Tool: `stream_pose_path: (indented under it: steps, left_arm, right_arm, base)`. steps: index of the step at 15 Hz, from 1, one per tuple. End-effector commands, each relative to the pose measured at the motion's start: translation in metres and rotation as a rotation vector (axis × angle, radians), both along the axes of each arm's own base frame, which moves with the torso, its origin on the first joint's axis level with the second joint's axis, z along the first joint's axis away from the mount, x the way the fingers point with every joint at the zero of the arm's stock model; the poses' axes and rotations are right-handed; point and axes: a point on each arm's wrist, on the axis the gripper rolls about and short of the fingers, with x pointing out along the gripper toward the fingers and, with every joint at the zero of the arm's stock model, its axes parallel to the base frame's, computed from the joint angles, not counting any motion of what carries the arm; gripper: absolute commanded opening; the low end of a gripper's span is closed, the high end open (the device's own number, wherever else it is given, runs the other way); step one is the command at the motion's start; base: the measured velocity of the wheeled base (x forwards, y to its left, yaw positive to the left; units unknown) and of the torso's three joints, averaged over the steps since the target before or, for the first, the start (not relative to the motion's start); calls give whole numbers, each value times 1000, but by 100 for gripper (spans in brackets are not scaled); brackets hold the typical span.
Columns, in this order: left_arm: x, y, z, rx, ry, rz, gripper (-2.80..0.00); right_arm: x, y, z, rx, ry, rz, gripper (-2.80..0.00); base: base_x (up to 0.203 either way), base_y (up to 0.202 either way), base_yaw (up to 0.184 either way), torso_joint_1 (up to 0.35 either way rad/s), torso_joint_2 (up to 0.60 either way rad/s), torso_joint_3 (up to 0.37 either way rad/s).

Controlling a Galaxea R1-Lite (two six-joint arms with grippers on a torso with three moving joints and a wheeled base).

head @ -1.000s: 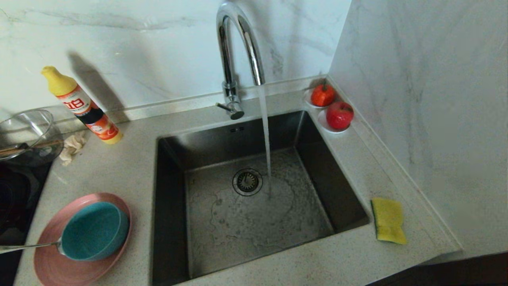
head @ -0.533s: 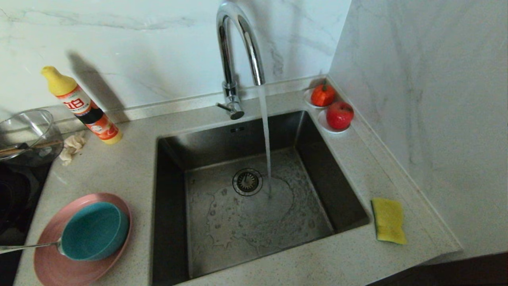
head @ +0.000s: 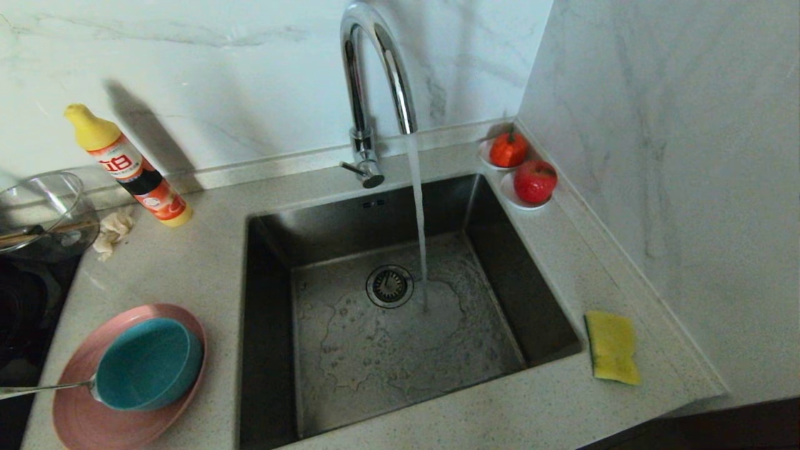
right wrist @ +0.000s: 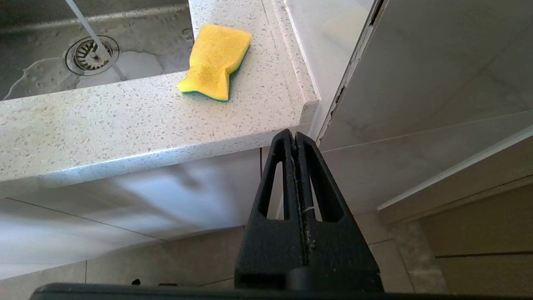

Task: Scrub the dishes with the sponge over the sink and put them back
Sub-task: Rinse the spoon

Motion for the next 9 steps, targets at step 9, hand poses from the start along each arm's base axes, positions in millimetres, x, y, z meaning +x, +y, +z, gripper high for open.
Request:
stream_pose_path:
  steps: [9]
  left_arm:
    - [0,0,0,1,1,-1,-280]
  right_arm:
    - [0,0,-1,-20,3,-2,-280]
  base:
    - [0,0,0,0,0,0]
